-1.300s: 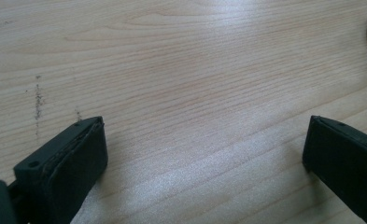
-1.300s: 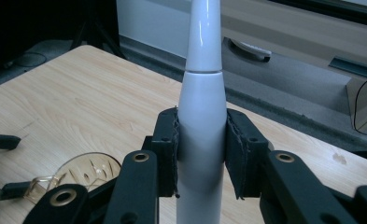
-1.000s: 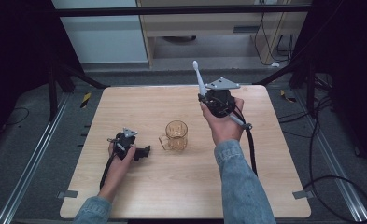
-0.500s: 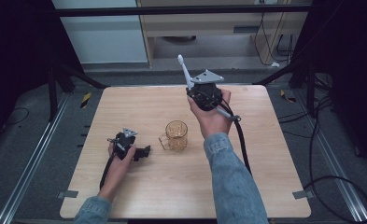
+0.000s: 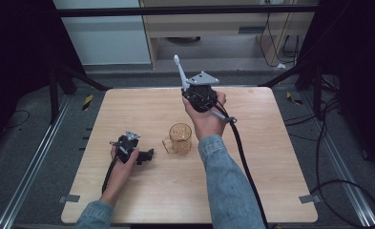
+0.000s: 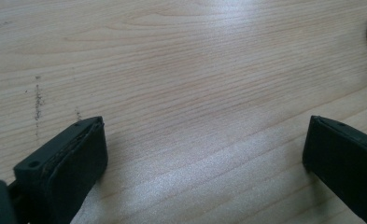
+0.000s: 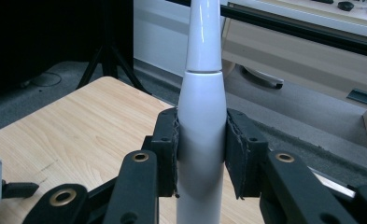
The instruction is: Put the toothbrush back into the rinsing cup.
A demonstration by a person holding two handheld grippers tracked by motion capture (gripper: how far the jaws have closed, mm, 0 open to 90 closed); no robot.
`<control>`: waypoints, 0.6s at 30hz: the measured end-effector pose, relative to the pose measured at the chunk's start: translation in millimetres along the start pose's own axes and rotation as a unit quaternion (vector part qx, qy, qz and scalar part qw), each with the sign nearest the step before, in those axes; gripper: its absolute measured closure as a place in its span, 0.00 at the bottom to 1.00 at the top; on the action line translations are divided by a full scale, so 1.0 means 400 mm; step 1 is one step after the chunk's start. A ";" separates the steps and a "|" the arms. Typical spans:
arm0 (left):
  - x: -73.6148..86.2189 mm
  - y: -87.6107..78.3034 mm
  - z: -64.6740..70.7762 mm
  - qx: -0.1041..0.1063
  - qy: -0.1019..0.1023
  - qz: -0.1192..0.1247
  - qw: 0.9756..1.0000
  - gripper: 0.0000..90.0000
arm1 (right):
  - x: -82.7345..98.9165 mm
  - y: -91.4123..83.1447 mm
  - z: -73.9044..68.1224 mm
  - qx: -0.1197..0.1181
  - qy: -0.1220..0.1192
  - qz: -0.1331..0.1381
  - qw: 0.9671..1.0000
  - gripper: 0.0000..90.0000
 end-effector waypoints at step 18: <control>0.000 0.000 -0.001 0.001 0.002 -0.001 1.000 0.00 | 0.005 0.020 -0.052 -0.017 0.035 0.042 0.998 0.74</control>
Point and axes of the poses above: each handheld gripper's, and its own axes: y roughly forward along the jaws, x roughly out of its underside, z roughly to its right, the point moved 8 cm from there along y, roughly forward along the jaws, and after that the axes turned 15 degrees about y, right-handed, at the moved point
